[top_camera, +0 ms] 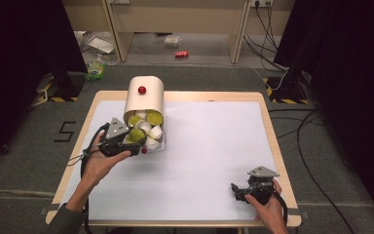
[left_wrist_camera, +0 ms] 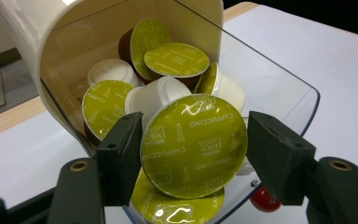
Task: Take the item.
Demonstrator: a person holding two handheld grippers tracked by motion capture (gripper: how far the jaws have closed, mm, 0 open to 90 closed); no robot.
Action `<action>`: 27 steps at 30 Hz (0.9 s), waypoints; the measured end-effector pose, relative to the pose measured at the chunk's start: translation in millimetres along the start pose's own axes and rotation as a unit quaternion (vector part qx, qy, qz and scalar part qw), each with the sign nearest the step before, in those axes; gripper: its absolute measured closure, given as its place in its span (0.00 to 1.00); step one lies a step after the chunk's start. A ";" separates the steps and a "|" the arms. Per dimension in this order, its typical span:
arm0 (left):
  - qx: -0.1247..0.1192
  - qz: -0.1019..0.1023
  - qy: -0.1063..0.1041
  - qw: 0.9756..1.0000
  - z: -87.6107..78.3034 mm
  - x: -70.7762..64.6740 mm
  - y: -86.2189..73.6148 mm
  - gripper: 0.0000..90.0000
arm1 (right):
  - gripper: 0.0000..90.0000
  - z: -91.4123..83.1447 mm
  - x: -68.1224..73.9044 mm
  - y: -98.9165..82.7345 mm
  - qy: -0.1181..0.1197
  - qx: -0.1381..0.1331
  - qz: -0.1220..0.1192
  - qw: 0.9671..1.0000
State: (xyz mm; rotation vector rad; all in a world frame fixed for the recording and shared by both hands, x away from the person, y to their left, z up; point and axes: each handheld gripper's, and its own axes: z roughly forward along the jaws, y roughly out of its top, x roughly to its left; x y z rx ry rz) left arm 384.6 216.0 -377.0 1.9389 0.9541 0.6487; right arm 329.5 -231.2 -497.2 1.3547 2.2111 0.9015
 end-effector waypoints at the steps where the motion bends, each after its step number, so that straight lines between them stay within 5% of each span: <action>1: 0.002 -0.001 0.002 1.000 1.1 0.9 -0.4 0.43 | 0.04 0.0 0.0 0.0 0.000 0.000 0.000 1.000; 18: -0.007 0.009 0.004 1.000 -7.3 0.8 3.7 0.45 | 0.04 0.2 -0.1 0.2 0.000 0.000 -0.002 1.000; 27: -0.019 0.004 -0.014 1.000 -21.5 1.7 11.6 0.45 | 0.04 0.2 0.0 0.2 0.000 0.000 -0.001 1.000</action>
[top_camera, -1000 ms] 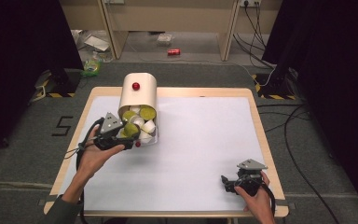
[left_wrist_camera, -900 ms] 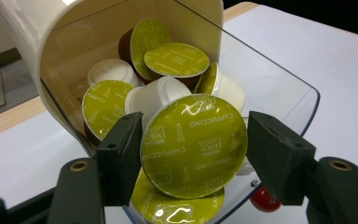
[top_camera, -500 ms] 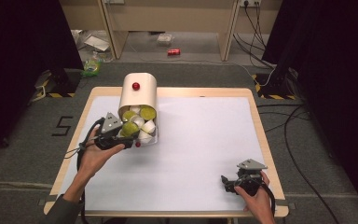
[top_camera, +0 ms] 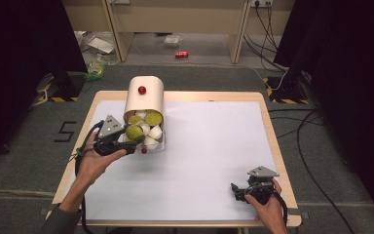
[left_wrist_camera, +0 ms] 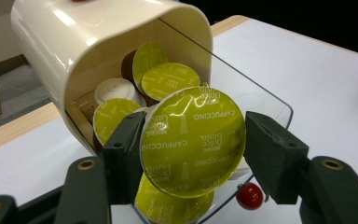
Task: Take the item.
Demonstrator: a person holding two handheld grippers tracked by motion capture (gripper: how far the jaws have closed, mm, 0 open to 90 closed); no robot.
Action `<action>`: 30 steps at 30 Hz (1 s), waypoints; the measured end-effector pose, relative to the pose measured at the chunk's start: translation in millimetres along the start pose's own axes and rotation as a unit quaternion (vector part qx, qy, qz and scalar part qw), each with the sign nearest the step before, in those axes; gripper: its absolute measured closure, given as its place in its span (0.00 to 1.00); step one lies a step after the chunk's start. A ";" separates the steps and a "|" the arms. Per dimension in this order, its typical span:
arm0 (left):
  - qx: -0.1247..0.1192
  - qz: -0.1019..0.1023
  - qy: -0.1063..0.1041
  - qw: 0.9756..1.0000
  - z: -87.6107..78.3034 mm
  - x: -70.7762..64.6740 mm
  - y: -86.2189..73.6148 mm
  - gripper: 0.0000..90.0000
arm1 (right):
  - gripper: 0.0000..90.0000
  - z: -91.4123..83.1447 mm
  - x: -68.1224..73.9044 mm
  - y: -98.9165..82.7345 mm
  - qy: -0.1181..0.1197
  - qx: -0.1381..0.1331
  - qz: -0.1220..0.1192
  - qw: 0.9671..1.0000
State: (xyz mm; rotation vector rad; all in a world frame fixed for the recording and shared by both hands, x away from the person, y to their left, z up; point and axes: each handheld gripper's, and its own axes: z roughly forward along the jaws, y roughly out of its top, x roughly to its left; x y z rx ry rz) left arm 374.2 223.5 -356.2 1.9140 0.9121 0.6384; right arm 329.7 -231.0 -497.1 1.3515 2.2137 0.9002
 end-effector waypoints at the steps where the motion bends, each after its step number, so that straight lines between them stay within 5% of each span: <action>1: -0.001 -0.002 -0.002 1.000 -1.6 0.7 0.2 0.45 | 0.04 0.0 -0.2 0.0 -0.001 0.000 -0.001 1.000; 21: -0.029 -0.028 0.018 0.999 -39.9 29.4 -6.0 0.45 | 0.04 0.1 0.0 0.0 0.000 0.000 0.001 1.000; 30: -0.027 -0.045 0.030 0.998 -47.2 40.7 -20.4 0.45 | 0.04 0.1 0.0 0.0 -0.001 0.000 0.000 1.000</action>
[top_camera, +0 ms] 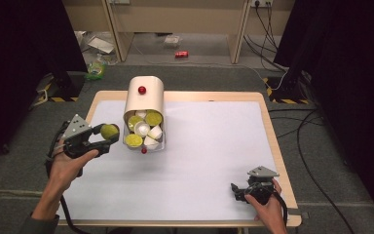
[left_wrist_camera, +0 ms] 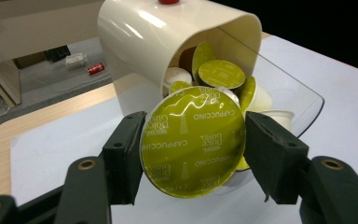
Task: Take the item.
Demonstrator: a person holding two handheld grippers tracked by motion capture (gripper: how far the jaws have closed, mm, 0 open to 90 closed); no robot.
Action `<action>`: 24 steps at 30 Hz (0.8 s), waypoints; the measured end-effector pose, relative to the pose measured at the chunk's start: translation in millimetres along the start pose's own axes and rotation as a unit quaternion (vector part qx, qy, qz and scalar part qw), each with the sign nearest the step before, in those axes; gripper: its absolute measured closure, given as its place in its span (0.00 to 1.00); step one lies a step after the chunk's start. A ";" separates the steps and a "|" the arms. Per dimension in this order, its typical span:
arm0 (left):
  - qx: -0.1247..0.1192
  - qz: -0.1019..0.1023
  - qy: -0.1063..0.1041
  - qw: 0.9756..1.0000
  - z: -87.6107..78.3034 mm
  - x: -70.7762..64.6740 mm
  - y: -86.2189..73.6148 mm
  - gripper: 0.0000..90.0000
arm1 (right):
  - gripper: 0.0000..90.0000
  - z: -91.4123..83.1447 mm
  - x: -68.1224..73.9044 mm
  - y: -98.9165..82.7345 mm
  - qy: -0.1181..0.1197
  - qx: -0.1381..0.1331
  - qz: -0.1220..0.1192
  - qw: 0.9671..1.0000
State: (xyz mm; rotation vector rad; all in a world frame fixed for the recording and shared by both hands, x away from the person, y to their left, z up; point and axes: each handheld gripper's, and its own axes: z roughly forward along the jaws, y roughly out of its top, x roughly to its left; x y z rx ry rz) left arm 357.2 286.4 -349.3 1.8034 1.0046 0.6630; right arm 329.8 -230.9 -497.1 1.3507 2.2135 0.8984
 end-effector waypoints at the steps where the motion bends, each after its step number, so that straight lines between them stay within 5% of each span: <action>1: 0.000 -0.001 0.002 1.000 -0.7 1.3 -1.5 0.45 | 0.04 0.0 0.1 0.1 0.000 0.000 0.001 1.000; 16: 0.007 -0.019 0.039 0.999 -2.6 19.9 -30.9 0.45 | 0.04 0.0 0.0 0.1 0.000 0.001 0.000 1.000; 24: 0.012 -0.032 0.042 0.999 1.7 24.2 -46.0 0.45 | 0.04 0.0 0.1 0.0 0.000 0.001 0.000 1.000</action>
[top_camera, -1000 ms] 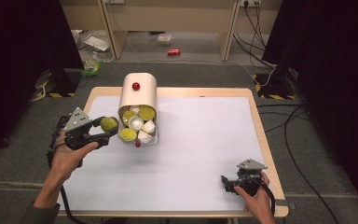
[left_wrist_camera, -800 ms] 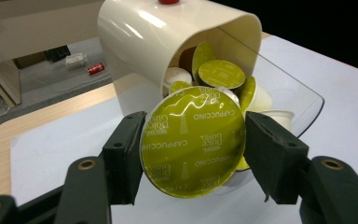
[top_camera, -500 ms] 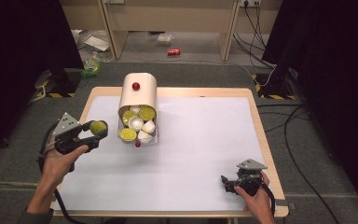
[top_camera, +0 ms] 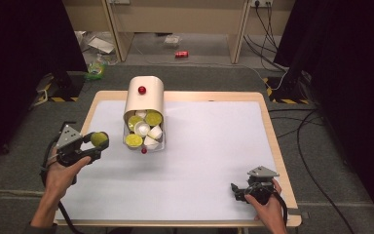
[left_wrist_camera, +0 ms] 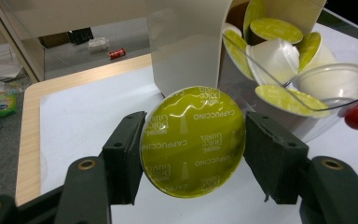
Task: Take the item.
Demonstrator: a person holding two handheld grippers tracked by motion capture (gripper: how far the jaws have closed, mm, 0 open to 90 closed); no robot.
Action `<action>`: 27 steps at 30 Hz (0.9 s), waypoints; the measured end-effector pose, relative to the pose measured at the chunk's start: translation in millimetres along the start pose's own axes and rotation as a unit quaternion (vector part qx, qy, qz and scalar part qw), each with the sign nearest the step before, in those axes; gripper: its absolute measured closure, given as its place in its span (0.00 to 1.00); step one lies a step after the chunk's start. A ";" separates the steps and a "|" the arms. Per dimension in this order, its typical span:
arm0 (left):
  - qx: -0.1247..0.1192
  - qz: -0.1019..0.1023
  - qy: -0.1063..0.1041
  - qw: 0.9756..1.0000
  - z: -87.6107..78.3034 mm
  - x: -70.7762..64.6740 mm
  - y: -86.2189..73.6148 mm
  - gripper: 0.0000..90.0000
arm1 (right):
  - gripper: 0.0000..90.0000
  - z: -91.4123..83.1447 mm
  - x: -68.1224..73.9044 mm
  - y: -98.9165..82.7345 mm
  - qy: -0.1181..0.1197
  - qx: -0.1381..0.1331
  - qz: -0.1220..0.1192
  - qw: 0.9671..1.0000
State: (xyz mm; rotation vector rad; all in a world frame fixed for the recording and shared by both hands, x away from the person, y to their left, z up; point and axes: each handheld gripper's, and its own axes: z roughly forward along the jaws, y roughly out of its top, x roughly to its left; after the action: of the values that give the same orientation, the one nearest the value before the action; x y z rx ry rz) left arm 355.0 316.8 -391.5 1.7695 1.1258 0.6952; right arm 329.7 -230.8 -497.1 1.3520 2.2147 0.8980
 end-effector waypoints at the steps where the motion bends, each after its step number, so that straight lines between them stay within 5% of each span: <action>1: 0.000 -0.002 0.001 1.000 0.8 0.3 -2.1 0.45 | 0.04 0.0 0.0 0.0 0.000 0.000 0.000 1.000; 27: 0.002 -0.039 0.014 0.999 19.5 5.2 -49.4 0.45 | 0.04 0.0 0.0 0.0 0.000 0.000 0.000 1.000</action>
State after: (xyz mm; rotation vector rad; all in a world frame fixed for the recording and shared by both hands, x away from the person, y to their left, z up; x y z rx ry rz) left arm 353.3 323.0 -444.5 1.7145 1.2105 0.6718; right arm 329.7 -230.9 -497.1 1.3513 2.2153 0.8977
